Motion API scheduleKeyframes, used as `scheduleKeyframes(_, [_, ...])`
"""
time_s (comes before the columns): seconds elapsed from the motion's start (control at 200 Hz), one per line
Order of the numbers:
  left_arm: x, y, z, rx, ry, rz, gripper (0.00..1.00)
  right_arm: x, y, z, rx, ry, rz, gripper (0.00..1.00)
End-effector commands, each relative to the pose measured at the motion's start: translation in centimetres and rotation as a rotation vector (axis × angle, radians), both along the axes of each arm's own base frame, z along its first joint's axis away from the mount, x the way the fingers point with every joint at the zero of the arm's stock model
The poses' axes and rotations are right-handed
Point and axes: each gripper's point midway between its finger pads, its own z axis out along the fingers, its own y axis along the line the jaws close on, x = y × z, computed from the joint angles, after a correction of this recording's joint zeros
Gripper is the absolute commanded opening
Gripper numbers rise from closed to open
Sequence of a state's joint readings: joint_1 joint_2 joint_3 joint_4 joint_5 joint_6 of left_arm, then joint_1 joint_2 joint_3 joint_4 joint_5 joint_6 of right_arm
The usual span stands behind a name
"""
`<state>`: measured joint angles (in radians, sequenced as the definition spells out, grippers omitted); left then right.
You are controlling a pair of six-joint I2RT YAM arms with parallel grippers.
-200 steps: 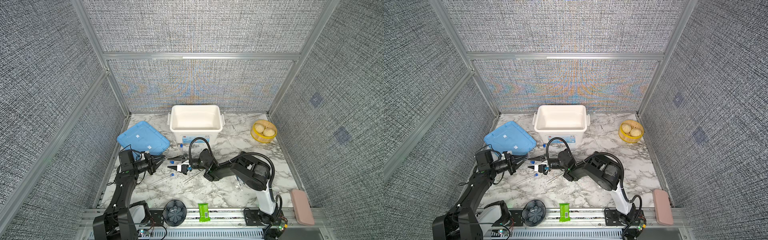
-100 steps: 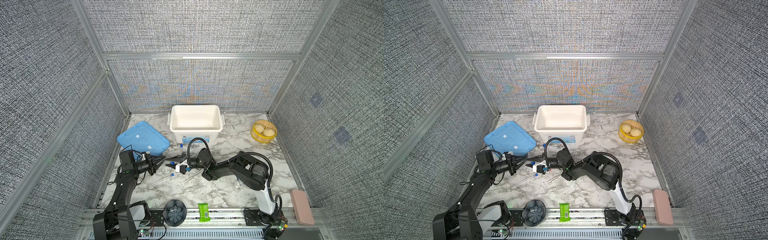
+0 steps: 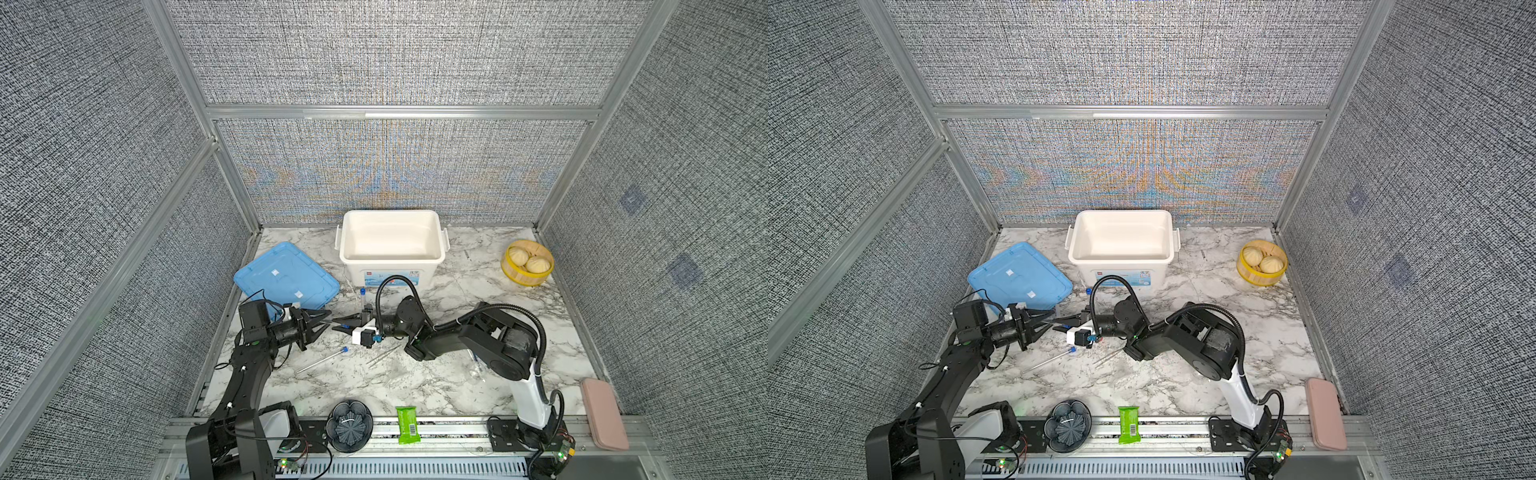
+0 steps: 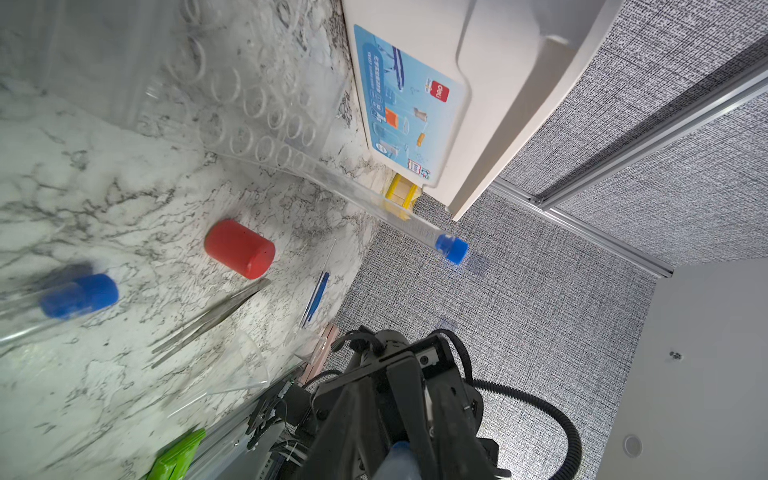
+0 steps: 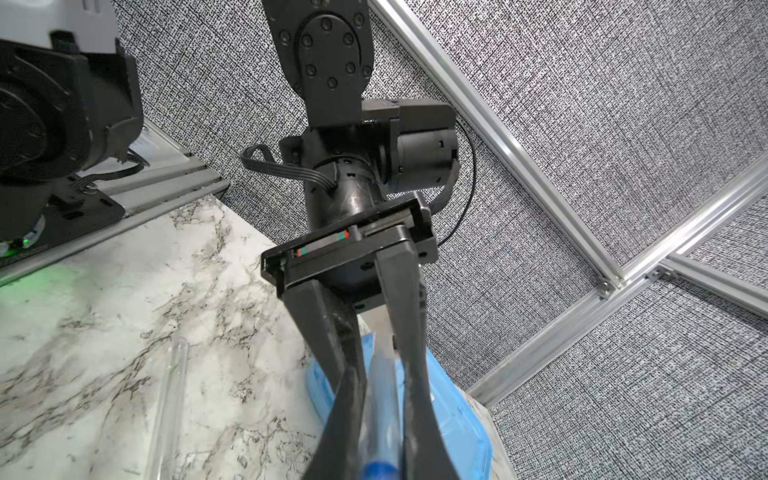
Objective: Organize the chemistry lab equipment
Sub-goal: 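Raise the held test tube upright with the right gripper, then carry the test tube with the right gripper to the white bin's edge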
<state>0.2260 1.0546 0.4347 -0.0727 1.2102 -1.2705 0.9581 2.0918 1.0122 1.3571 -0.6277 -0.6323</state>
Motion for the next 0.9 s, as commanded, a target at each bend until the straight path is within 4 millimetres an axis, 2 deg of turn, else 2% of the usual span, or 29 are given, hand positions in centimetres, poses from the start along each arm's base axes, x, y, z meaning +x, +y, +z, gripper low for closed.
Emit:
scheduleKeyframes(0.0, [-0.1,0.1,0.1,0.034,-0.024,-0.014,0.49,0.3,-0.5,1.3,0.039,0.017,-0.019,0.07])
scheduleKeyframes(0.045, [-0.2,0.3,-0.3,0.081,-0.017,-0.007,0.52,0.7,-0.6,1.8,0.048,0.035,-0.037,0.07])
scheduleKeyframes(0.065, [-0.2,0.4,-0.3,0.100,-0.014,-0.004,0.54,0.6,-1.1,0.8,0.025,0.056,-0.044,0.07])
scheduleKeyframes(0.2, [-0.4,0.9,-0.4,0.181,-0.022,0.005,0.62,1.7,-2.1,0.2,-0.078,0.127,-0.100,0.08])
scheduleKeyframes(0.34, [-0.4,1.8,-0.4,0.277,-0.030,0.020,0.69,1.4,-3.2,-1.6,-0.343,0.178,-0.127,0.07])
scheduleKeyframes(0.365, [-0.4,2.0,-0.4,0.302,-0.028,0.020,0.70,1.2,-3.7,-2.4,-0.403,0.193,-0.131,0.07])
scheduleKeyframes(0.38, [-0.4,2.1,-0.5,0.321,-0.027,0.021,0.70,1.4,-3.5,-1.4,-0.406,0.186,-0.136,0.07])
scheduleKeyframes(0.6, [-0.5,4.3,-0.7,0.526,-0.024,0.046,0.72,1.4,-6.6,-0.1,-0.725,0.247,-0.206,0.06])
scheduleKeyframes(0.725, [-0.6,5.1,-1.4,0.589,-0.014,0.060,0.72,2.1,-7.4,1.7,-0.845,0.282,-0.232,0.06])
scheduleKeyframes(0.89, [-1.0,6.0,-2.6,0.666,0.007,0.051,0.72,3.2,-8.2,1.9,-1.032,0.342,-0.273,0.06])
